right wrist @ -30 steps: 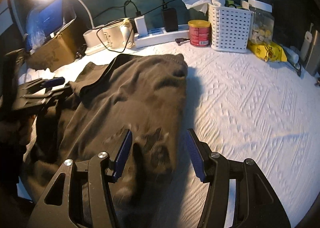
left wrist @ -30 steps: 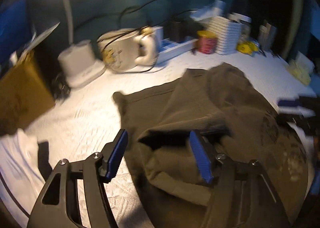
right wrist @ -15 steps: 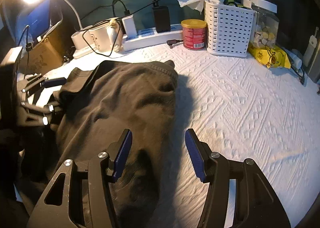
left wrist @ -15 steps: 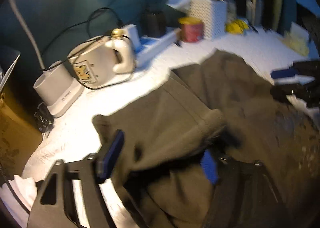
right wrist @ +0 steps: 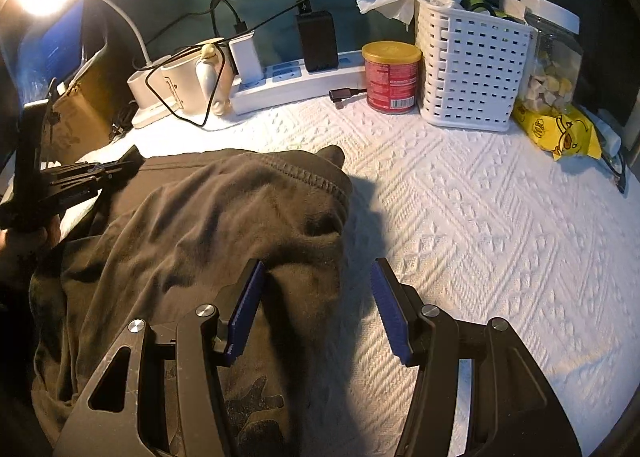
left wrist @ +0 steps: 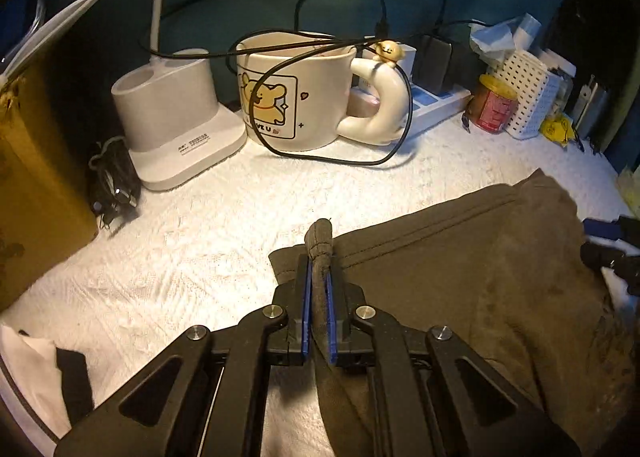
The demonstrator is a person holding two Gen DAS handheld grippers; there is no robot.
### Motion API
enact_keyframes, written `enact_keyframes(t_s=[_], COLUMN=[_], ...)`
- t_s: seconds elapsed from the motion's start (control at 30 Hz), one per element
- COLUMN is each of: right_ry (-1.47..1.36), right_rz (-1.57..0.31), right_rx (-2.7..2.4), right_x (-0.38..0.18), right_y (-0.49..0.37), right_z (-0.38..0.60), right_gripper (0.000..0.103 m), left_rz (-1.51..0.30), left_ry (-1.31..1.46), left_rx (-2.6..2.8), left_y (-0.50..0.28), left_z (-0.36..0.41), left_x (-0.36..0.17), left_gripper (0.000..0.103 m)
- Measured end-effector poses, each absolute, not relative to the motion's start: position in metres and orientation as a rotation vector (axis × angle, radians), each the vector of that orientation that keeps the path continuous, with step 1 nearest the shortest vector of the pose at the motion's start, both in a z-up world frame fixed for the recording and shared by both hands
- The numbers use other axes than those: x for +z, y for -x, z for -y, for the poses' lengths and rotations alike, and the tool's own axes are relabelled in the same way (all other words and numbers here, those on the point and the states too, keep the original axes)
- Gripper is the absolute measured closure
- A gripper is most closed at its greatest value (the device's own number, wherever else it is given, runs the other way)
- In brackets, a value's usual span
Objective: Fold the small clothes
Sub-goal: 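Open the left tool to release the folded side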
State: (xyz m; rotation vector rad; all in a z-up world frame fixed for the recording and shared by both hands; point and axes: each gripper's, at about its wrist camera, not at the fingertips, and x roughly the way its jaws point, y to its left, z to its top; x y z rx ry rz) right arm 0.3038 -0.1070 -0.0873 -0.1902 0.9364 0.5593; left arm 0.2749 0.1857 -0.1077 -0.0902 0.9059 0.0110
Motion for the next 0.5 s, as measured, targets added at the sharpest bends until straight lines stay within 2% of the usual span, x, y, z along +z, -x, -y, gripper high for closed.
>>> enact_keyframes(t_s=[0.23, 0.3, 0.33, 0.37, 0.4, 0.43, 0.47, 0.5], right_ry=[0.188, 0.184, 0.183, 0.182, 0.181, 0.18, 0.18, 0.179], right_rz=[-0.925, -0.922, -0.919, -0.916, -0.912, -0.909, -0.905, -0.901], right_rx=[0.546, 0.542, 0.54, 0.538, 0.536, 0.535, 0.534, 0.534], right_x=[-0.079, -0.077, -0.075, -0.073, -0.071, -0.069, -0.068, -0.066], right_y=[-0.292, -0.286, -0.283, -0.28, -0.275, -0.272, -0.267, -0.262], right_z=[0.115, 0.118, 0.12, 0.122, 0.124, 0.125, 0.127, 0.129], right_gripper=[0.045, 0.045, 0.045, 0.045, 0.045, 0.045, 0.045, 0.045], left_rz=[-0.91, -0.903, -0.897, -0.891, -0.88, -0.87, -0.863, -0.856], left_ry=[0.171, 0.18, 0.181, 0.184, 0.193, 0.2, 0.205, 0.209], left_rx=[0.022, 0.008, 0.005, 0.004, 0.003, 0.002, 0.002, 0.001], left_y=[-0.251, -0.239, -0.231, -0.226, -0.218, -0.21, -0.204, -0.198], left_z=[-0.192, -0.19, -0.189, -0.188, -0.186, -0.185, -0.184, -0.183], left_x=[-0.093, -0.087, -0.083, -0.08, -0.077, -0.073, -0.071, -0.069], left_gripper=[0.097, 0.093, 0.084, 0.069, 0.065, 0.055, 0.05, 0.05])
